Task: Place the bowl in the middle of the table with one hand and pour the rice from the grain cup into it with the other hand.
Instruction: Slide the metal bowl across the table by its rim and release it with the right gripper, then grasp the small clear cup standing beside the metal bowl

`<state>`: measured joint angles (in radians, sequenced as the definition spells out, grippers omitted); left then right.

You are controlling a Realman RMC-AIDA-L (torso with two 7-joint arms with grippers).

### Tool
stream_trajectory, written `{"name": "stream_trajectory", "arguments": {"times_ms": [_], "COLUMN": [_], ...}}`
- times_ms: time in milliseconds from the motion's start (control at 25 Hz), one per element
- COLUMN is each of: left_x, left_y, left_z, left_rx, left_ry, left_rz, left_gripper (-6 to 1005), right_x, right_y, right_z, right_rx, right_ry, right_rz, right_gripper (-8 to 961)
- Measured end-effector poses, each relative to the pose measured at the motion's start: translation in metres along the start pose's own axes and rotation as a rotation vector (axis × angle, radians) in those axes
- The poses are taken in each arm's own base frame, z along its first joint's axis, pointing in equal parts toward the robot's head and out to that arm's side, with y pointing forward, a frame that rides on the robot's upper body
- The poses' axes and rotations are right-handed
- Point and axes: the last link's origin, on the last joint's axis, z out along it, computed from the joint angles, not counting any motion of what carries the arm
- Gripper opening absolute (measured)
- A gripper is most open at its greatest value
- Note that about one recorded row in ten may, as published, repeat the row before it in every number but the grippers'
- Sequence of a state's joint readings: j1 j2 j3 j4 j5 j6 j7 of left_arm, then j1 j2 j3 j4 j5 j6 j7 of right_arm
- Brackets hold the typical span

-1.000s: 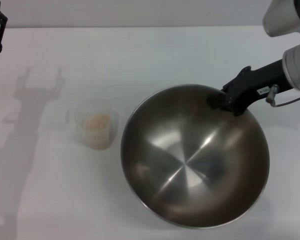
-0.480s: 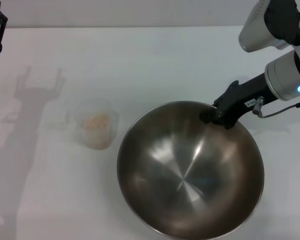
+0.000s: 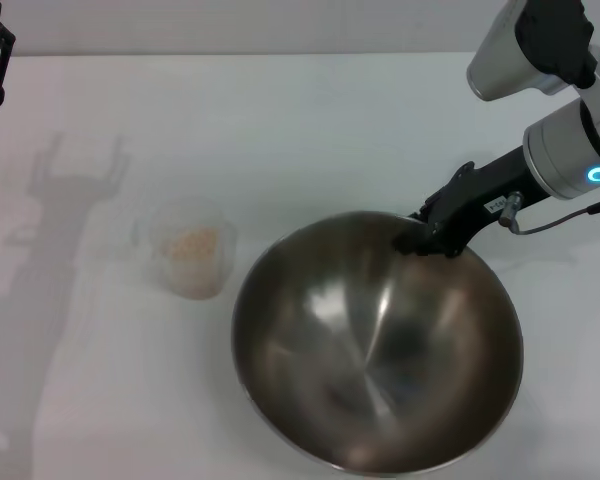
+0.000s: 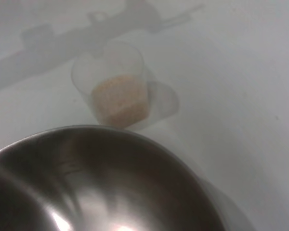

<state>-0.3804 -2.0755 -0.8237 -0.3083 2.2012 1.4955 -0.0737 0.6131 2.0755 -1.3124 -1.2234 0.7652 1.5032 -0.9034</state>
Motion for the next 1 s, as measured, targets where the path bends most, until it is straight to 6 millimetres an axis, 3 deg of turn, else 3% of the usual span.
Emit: {"name": "stream_trajectory", "arguments": {"times_ms": [280, 440, 600, 640, 760, 840, 1000], "left_x": [0.001, 0.002, 0.002, 0.002, 0.003, 0.003, 0.003], "left_y": [0.000, -0.001, -0.001, -0.001, -0.002, -0.002, -0.003], "left_z": [-0.001, -0.002, -0.003, -0.003, -0.003, -0.003, -0.003], "left_rx": [0.002, 0.004, 0.004, 0.005, 0.005, 0.005, 0.004], "left_ry": [0.004, 0.014, 0.014, 0.015, 0.016, 0.017, 0.016], "left_rz": [-0.002, 0.000, 0.001, 0.002, 0.004, 0.006, 0.010], "left_gripper": [799, 799, 800, 800, 800, 800, 800], "right_x": [-0.010, -0.029, -0.046, -0.051, -0.054, -0.058, -0.055], "right_y": [-0.001, -0.006, -0.017, -0.026, -0.030, -0.023, -0.010], "right_z": [-0.011, -0.024, -0.032, -0.034, -0.034, -0.032, -0.034], "right_rx": [0.050, 0.139, 0.318, 0.461, 0.593, 0.782, 0.933], "right_ry": [-0.053, -0.153, -0.281, -0.336, -0.378, -0.485, -0.664], "right_rz": [-0.005, -0.014, -0.068, -0.124, -0.188, -0.300, -0.340], "right_gripper": [238, 366, 365, 364, 364, 363, 362]}}
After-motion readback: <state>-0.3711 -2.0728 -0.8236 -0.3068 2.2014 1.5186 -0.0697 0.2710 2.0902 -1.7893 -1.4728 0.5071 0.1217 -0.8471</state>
